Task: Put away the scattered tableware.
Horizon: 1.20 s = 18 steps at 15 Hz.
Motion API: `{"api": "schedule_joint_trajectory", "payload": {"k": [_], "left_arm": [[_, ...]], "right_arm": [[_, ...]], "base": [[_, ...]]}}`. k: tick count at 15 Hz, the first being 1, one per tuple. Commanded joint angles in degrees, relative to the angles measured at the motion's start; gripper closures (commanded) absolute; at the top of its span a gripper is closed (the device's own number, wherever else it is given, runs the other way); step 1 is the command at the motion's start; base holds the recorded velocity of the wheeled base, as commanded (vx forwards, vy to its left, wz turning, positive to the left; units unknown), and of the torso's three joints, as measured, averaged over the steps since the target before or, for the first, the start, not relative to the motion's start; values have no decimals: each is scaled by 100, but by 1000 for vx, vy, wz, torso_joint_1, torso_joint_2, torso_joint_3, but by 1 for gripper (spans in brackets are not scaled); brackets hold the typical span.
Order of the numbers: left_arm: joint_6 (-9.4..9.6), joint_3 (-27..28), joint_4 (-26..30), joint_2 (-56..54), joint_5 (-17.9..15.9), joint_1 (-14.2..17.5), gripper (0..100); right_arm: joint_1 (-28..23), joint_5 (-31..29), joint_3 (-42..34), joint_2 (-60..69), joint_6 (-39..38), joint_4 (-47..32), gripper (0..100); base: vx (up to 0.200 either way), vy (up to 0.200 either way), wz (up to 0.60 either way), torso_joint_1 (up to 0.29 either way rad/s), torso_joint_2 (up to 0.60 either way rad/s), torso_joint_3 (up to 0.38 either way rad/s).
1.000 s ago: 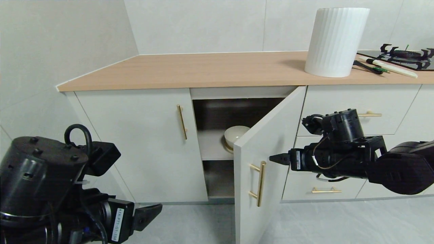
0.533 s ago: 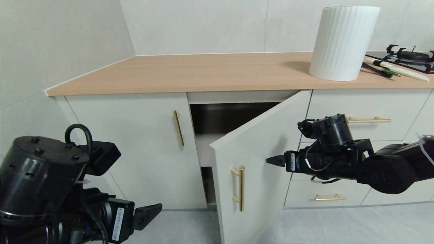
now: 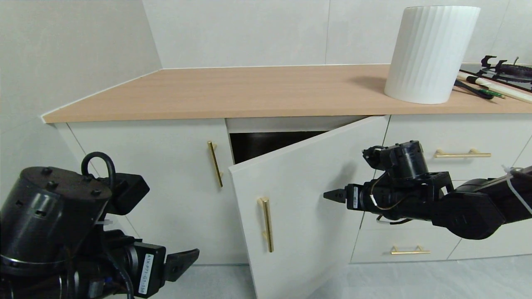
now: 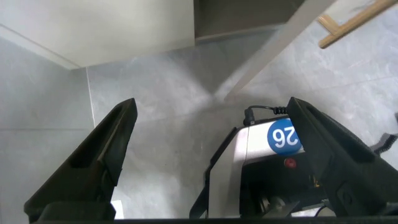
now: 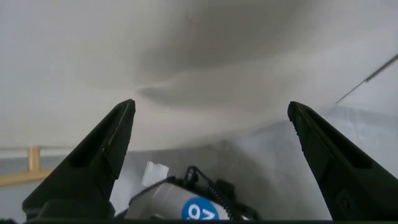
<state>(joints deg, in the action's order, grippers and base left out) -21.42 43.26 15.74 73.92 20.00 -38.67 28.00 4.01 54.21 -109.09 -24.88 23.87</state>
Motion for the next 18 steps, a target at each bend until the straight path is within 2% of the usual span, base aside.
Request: {"api": "schedule_joint_trajectory", "payload": {"k": [1, 8, 18], "left_arm": [[-3, -2, -1, 8, 3, 0, 0], [-3, 15, -1, 17, 3, 0, 0], [-3, 24, -9, 43, 3, 8, 0]], "right_arm": [[12, -41, 10, -86, -201, 162, 0], [56, -674, 301, -552, -614, 847, 0], [56, -1807, 1215, -1228, -1089, 856, 0]], "base": [[0, 0, 0, 0, 0, 0], [0, 0, 0, 0, 0, 0], [0, 0, 0, 0, 0, 0]]}}
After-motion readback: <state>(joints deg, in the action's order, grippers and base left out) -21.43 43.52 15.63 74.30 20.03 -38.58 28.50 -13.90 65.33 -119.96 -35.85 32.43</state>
